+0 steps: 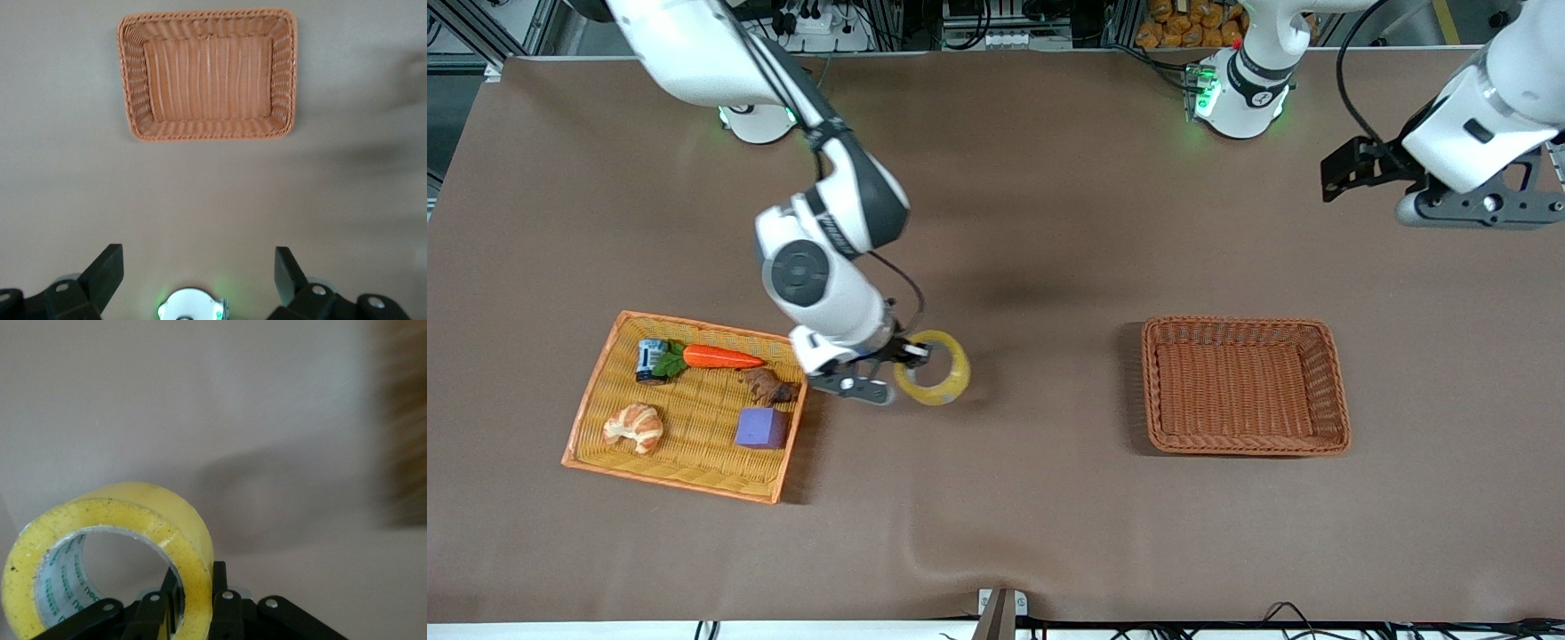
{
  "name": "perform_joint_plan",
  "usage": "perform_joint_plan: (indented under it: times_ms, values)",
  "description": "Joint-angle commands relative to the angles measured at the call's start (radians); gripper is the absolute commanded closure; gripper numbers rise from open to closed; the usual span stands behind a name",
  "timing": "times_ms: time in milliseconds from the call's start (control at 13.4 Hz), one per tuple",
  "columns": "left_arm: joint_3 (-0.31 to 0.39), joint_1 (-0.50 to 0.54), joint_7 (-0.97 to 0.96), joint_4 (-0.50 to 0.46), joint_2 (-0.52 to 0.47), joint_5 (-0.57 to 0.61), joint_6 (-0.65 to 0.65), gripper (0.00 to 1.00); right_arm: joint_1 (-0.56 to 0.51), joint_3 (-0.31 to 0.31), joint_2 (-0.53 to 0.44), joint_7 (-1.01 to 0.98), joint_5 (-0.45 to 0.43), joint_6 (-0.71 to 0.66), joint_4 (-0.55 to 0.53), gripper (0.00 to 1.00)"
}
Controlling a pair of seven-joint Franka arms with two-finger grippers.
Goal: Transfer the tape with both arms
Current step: 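Carry the tape roll to mid-table and set it down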
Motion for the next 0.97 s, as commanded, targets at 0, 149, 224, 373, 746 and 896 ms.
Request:
perform_joint_plan:
  times_ms: [0, 149, 224, 373, 746, 896]
  values:
    - [0.005, -0.011, -0.014, 0.013, 0.022, -0.033, 0.039, 0.0, 0.069, -0.012, 0.054, 0.073, 0.005, 0.069, 0.012, 1.0]
    - [0.005, -0.013, -0.025, 0.013, 0.033, -0.055, 0.054, 0.0, 0.108, -0.012, 0.085, 0.102, 0.005, 0.122, 0.009, 1.0]
    - [0.005, -0.02, -0.046, 0.013, 0.036, -0.056, 0.06, 0.0, 0.125, -0.014, 0.099, 0.127, 0.005, 0.142, 0.009, 1.0]
    - [0.005, -0.057, -0.111, 0.013, 0.044, -0.056, 0.064, 0.0, 0.152, -0.017, 0.12, 0.159, 0.004, 0.164, 0.01, 0.7]
    - [0.006, -0.114, -0.162, 0.011, 0.055, -0.045, 0.077, 0.0, 0.108, -0.037, 0.062, 0.144, 0.005, 0.147, 0.015, 0.0]
    - [0.006, -0.117, -0.186, 0.011, 0.053, -0.045, 0.077, 0.0, 0.038, -0.038, -0.013, 0.092, 0.005, 0.056, 0.013, 0.0]
